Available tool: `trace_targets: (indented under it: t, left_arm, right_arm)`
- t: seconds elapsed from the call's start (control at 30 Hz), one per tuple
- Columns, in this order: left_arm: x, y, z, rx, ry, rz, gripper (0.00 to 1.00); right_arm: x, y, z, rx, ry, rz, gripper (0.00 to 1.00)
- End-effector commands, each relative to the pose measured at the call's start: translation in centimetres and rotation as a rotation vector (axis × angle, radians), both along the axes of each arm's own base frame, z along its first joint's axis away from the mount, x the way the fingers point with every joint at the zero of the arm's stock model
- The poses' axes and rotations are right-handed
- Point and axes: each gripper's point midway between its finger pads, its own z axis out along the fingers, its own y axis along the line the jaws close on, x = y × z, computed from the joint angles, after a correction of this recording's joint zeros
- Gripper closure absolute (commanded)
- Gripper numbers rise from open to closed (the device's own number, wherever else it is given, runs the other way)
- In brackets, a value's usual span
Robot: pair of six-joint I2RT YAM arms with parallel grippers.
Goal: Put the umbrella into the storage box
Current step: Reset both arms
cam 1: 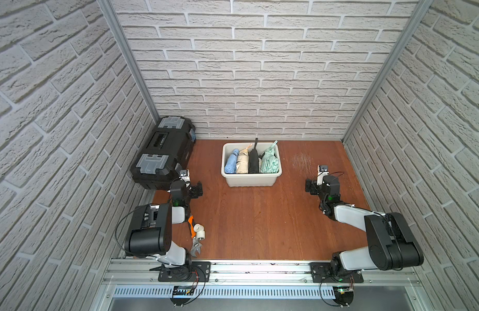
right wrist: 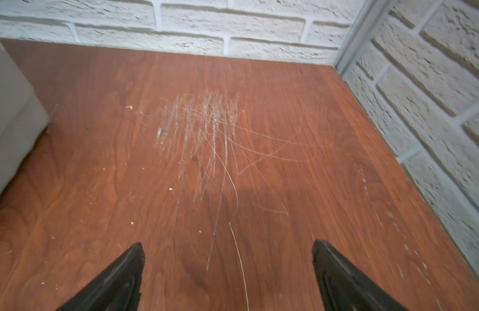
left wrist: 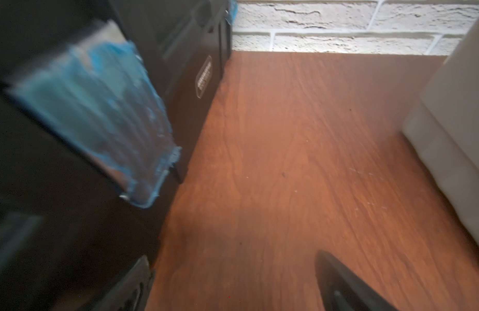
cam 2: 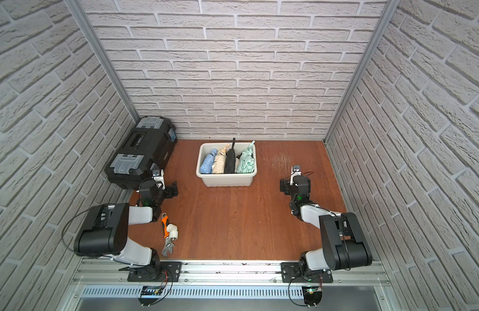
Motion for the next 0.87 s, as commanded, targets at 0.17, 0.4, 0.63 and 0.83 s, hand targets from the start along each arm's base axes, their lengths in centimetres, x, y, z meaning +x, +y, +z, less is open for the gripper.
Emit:
trace_targets:
  t: [0.17, 0.4, 0.63, 0.83]
  left_arm:
    - [1.1, 0.3, 2.3, -0.006, -0.105, -0.011, 0.02]
    - [1.2, 0.3, 2.3, -0.007, -0.107, -0.007, 0.02]
    - [1.2, 0.3, 2.3, -0.003, -0.106, -0.006, 0.01]
    - [1.2, 0.3, 2.3, 0.004, -0.102, 0.000, 0.01]
  right_arm:
    - [0.7, 0.5, 0.6, 0.023, -0.095, 0.057, 0.00]
    - [0.5, 0.4, 0.7, 0.023, -0.100, 0.055, 0.01]
    - [1.0, 0.5, 0.3, 0.025, -0.077, 0.061, 0.01]
    - [0.6, 0.4, 0.7, 0.028, -0.097, 0.057, 0.01]
